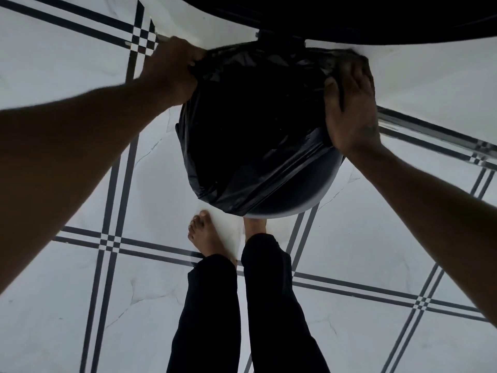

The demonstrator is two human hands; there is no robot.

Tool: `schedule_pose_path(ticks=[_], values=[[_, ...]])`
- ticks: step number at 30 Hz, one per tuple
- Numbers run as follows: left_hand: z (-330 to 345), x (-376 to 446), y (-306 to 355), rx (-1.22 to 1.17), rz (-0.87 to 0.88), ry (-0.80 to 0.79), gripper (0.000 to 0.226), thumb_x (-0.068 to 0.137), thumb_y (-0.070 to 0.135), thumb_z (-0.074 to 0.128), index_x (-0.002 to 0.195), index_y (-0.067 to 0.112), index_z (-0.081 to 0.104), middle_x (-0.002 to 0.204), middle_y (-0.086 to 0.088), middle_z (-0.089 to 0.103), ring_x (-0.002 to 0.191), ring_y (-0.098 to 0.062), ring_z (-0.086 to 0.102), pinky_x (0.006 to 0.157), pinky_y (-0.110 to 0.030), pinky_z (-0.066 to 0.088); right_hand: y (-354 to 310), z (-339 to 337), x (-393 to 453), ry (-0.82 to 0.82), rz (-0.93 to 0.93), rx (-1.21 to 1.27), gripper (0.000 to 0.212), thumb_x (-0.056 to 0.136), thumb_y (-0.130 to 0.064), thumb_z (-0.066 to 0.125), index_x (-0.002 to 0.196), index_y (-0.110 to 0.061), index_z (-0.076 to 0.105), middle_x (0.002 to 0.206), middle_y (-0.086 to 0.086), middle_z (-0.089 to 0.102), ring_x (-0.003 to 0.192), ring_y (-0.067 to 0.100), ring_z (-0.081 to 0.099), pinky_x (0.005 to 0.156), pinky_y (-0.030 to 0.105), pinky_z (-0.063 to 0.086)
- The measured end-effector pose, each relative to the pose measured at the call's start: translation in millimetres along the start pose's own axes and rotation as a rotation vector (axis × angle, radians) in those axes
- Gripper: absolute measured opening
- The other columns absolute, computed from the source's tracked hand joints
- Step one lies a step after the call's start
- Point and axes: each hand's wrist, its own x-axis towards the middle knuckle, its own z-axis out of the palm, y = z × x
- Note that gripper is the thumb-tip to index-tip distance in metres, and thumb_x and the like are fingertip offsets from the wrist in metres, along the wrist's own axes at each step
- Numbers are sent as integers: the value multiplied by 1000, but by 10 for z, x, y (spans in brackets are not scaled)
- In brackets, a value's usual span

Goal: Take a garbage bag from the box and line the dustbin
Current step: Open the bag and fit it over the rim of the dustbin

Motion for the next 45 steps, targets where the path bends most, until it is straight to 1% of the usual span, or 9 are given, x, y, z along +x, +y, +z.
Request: schedule_pose_path(ticks=[3, 10, 13, 16, 20, 27, 30, 37, 45], values=[[112, 60, -178, -349, 54, -78, 28, 91, 7, 57, 118, 9, 52, 111, -14, 65, 100, -34, 64, 70, -44, 54, -38, -102, -66, -80, 271, 147, 44, 106, -32, 30, 118, -9, 65, 119, 11, 67, 111, 22, 59, 78, 14, 34], [10, -12, -216, -173, 173, 166, 28, 90, 5, 52, 118, 9, 51, 111, -16, 64, 99, -36, 65, 71, -45, 54, 184, -137, -602, -83, 720, 348, 45, 94, -41, 42, 55, -20, 41, 55, -8, 42, 57, 7, 36, 63, 31, 32], [229, 611, -383, -94, 308, 148, 31, 98, 14, 40, 128, 16, 49, 118, -7, 63, 101, -36, 65, 73, -42, 52, 124, -167, -1017, -41, 758, 345, 43, 98, -39, 45, 60, -18, 45, 60, -5, 44, 56, 8, 37, 58, 31, 31], [-805, 640, 489, -224, 319, -69, 52, 92, 59, 20, 142, 56, 31, 131, 27, 42, 106, -16, 64, 70, -27, 49, 31, -131, -1302, 35, 837, 450, 20, 95, -31, 58, 100, -16, 70, 96, 0, 66, 76, 2, 57, 66, 14, 44], [-2248, -1225, 1747, -231, 620, -127, 53, 93, 12, 49, 139, 39, 41, 126, 4, 52, 94, -1, 58, 82, -32, 55, -86, -71, -1601, -46, 1094, 875, 26, 90, -3, 59, 109, -21, 56, 101, 10, 65, 86, 18, 61, 80, 32, 55], [-2377, -1448, 1849, -443, 324, -179, 46, 92, 1, 46, 125, 33, 45, 102, 11, 62, 88, -6, 63, 75, -33, 55, -177, -21, -1674, -45, 1300, 1431, 15, 94, -26, 59, 105, -16, 60, 87, 0, 68, 84, 16, 68, 79, 30, 57], [-2411, -1449, 1835, -577, 70, -239, 31, 90, 3, 53, 113, 22, 55, 98, 0, 70, 94, -21, 70, 83, -38, 61, -146, -36, -1623, -54, 1246, 1506, 47, 92, -55, 56, 117, -16, 64, 96, -1, 73, 94, 16, 71, 88, 33, 57], [-2424, -1613, 1633, -744, -283, -517, 17, 100, -3, 49, 104, 7, 63, 106, -12, 73, 94, -19, 72, 91, -36, 59, 14, 119, -1751, -70, 1223, 1548, 38, 95, -25, 63, 128, -7, 55, 117, 6, 63, 99, 15, 65, 86, 30, 57], [-2401, -1578, 1608, -781, -239, -510, 14, 100, 5, 54, 106, 9, 66, 100, -5, 73, 96, -16, 71, 84, -29, 61, 146, 110, -1675, 25, 1421, 1151, 7, 90, -7, 69, 85, -8, 64, 74, 5, 64, 53, 7, 58, 47, 14, 48]])
